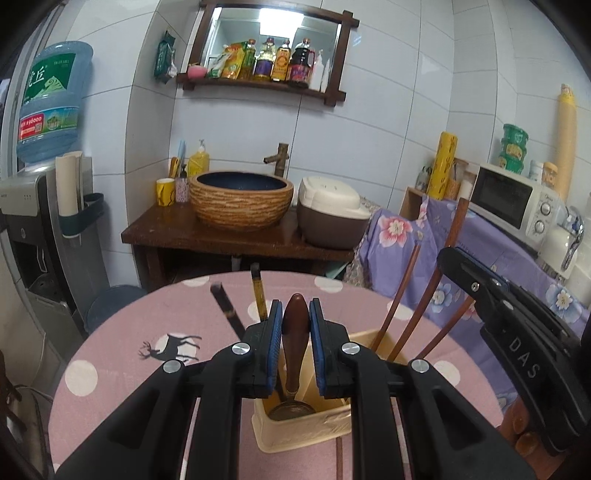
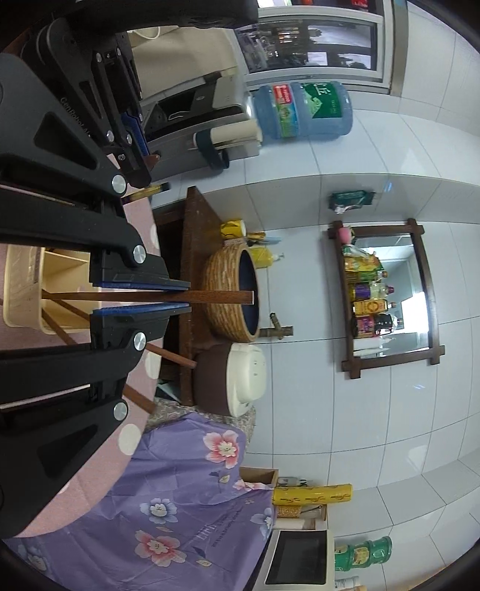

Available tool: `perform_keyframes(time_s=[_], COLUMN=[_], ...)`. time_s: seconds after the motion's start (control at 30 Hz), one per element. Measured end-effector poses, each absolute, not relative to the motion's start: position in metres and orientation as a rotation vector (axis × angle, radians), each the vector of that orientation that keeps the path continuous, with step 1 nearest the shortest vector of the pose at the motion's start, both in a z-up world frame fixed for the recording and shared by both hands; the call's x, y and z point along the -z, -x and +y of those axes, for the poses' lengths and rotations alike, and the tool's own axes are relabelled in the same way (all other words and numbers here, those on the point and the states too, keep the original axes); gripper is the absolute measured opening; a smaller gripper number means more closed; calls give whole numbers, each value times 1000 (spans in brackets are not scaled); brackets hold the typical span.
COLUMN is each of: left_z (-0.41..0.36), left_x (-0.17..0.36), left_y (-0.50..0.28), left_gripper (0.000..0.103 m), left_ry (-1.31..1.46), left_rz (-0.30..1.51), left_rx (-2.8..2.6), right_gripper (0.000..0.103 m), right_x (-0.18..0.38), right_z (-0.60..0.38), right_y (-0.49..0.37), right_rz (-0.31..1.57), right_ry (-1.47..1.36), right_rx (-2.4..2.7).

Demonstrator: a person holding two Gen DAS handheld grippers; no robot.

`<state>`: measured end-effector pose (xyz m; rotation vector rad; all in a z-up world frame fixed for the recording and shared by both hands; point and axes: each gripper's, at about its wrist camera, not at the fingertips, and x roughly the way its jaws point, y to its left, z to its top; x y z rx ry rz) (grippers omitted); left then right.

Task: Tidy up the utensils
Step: 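Lower both items into the holder and open both tools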

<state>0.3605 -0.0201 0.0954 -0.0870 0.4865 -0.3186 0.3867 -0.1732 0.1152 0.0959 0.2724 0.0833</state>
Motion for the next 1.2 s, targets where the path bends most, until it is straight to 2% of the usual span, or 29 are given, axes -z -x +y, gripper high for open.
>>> perform_keyframes(time_s=[0.23,0.43,0.53,0.57,0.6,0.67,0.7,0.8,1.0,1.2], left_z=[-15,-13,-12,-11,-9,-4,-2,7,13,14], left_x=[-69,-68,-68,-69,-71,-73,-74,-70,-47,-16], left_y=[-369,-364,-354,-350,-344,-333,-326,-308,-285,-273], left_gripper=[16,16,19,24,33,43,47,58,60,60], left_ry=[100,94,95,93,92,94,93,100,109,91], left_rz=[545,540,522,517,508,480,469,454,510,576], left_rx=[297,301,299,301,301,293,290,291,295,273], right_gripper=[8,8,8,8,8,9,13,42,43,42], right_x=[-95,-90,-86,-86,-86,-88,-89,-88,-70,-23], right_z=[-172,-175,-173,-172,-171,-170,-170,-173,-180,-196], right_y=[-387,-384,-379,-376,-372,-362,-356,-334,-295,-284], right_rz=[302,312,295,290,285,265,260,265,333,506], right_ry=[-77,-78,-43,-35,-25,-9,-8,-43,-39,-60], right_rx=[-71,-85,-72,-72,-74,-79,-85,-109,-72,1])
